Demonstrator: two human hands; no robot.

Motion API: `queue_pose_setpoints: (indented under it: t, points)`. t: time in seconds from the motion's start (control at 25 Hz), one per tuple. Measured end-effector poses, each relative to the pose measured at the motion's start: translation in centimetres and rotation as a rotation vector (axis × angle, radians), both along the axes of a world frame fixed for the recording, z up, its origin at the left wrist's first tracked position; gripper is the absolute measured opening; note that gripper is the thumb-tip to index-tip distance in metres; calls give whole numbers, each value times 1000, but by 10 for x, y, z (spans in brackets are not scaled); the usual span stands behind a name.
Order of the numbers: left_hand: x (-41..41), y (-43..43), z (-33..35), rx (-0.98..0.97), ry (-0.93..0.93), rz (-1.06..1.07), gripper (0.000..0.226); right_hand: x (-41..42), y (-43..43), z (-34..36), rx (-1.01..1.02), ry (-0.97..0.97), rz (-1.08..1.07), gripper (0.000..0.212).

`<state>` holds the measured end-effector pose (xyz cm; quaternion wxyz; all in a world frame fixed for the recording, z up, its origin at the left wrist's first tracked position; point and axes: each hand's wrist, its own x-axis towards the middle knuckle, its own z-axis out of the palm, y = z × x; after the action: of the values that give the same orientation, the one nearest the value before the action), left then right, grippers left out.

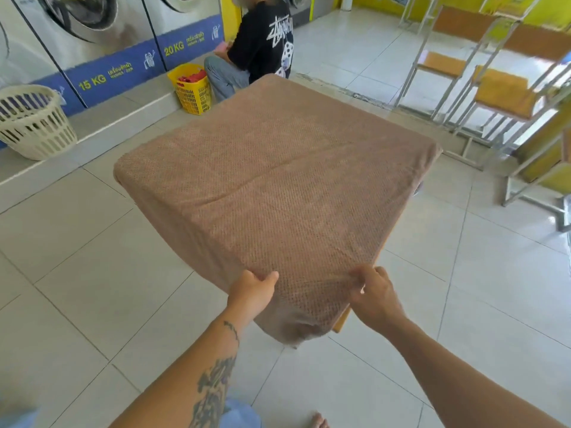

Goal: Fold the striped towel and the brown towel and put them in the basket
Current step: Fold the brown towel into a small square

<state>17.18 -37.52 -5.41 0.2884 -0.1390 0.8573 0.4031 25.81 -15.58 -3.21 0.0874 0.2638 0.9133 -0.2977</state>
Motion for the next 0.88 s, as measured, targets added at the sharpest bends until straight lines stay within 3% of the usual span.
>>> queue_pose_setpoints:
  t: [0.08,0.24,0.52,0.68,0.88]
  points:
    - [11,13,-7,-15,-11,29,56,3,0,4,-122,35,-106,35]
    - [20,20,-12,-74,52,25,40,2,-17,6,-273,17,-282,36]
    - [33,-10,-19,-109,156,29,33,4,-44,-1,59,7,-27,30]
    - [44,-25,-28,-80,127,39,33,12,-61,-18,122,61,155,32]
    - [54,-35,-37,55,23,75,25,16,-65,-14,164,34,180,36]
